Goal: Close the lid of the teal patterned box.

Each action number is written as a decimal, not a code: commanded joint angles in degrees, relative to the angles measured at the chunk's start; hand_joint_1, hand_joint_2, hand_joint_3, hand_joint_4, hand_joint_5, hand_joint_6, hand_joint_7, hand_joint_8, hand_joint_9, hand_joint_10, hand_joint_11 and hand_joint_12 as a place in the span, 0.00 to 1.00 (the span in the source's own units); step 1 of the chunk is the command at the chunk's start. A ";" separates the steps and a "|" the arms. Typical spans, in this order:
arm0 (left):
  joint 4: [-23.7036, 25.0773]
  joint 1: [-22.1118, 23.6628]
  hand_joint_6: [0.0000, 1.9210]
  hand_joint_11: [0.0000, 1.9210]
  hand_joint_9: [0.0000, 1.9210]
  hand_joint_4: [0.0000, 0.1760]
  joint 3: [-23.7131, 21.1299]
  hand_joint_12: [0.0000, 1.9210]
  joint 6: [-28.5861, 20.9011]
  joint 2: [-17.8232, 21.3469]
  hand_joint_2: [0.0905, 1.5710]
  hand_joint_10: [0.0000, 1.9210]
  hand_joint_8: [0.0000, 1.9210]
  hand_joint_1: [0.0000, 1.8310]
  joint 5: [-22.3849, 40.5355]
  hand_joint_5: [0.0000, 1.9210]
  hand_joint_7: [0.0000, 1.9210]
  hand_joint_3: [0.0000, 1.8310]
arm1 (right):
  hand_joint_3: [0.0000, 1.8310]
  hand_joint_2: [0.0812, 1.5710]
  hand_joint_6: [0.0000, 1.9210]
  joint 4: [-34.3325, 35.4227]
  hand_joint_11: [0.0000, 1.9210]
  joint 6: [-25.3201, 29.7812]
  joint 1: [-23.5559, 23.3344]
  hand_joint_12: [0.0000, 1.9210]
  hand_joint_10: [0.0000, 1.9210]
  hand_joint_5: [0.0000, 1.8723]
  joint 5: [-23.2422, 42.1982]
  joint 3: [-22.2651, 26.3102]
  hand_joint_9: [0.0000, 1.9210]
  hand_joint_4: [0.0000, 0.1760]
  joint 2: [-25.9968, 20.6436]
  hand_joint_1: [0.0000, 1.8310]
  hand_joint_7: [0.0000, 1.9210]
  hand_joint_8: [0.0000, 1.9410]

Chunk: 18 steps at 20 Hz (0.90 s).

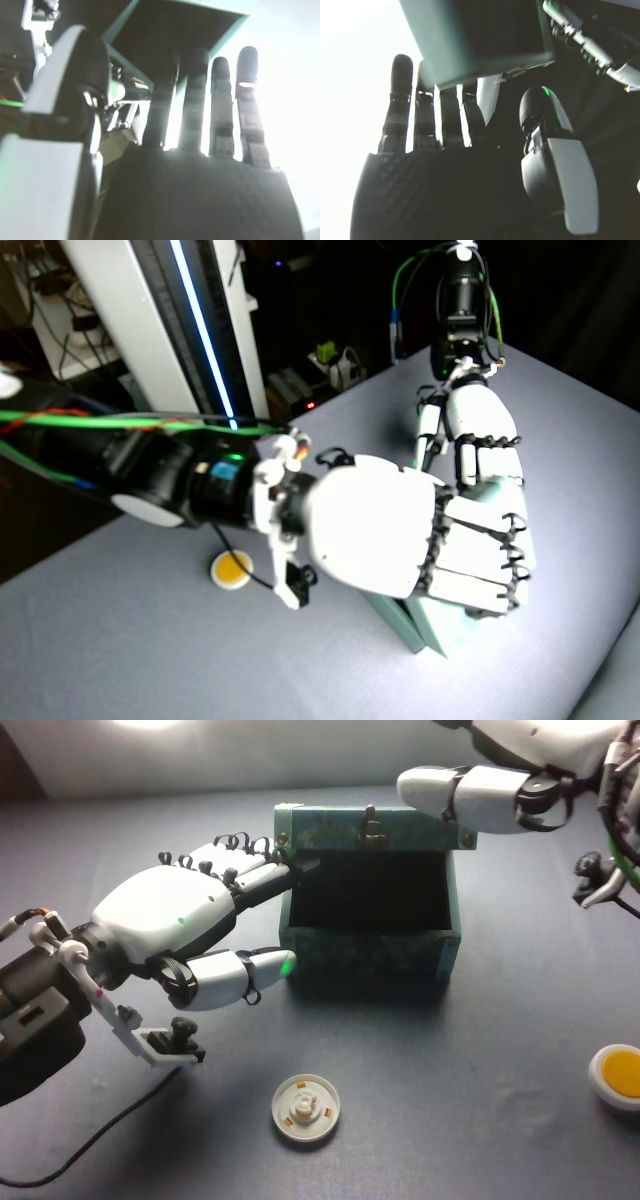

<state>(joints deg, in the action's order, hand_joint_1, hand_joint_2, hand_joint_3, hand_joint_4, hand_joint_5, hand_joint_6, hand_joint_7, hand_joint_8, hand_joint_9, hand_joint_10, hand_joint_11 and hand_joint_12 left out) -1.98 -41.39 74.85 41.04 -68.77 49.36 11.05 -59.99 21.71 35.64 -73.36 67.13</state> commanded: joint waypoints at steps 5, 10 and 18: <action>-0.93 -1.64 0.01 0.00 0.04 0.26 -1.05 0.40 -1.26 0.93 0.87 0.01 0.00 0.14 10.24 0.05 0.06 0.00 | 0.00 0.88 0.06 -2.46 0.00 3.36 3.16 0.80 0.19 0.13 13.61 3.65 0.00 0.00 -3.28 0.06 0.09 0.02; -1.14 -3.31 0.03 0.00 0.08 0.18 -2.62 0.51 -1.47 1.99 0.88 0.02 0.01 0.11 12.82 0.14 0.13 0.00 | 0.00 0.90 0.46 -3.38 0.00 5.50 6.68 0.93 0.50 0.02 20.09 7.10 0.00 0.00 -6.45 0.02 0.14 0.12; -1.61 -4.99 0.86 0.13 0.13 0.74 -3.83 0.99 -1.87 2.89 0.91 0.82 0.60 0.29 14.80 0.21 0.19 0.00 | 0.00 0.90 0.35 -4.76 0.00 7.34 13.88 0.96 0.52 0.00 34.11 13.10 0.00 0.00 -11.65 0.00 0.06 0.28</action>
<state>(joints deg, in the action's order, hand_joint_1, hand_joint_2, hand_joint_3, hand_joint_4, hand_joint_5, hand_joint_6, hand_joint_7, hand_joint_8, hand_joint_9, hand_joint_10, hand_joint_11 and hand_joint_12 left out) -3.44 -46.68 70.96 39.48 -66.13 56.31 5.61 -52.99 36.27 60.93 -60.31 55.81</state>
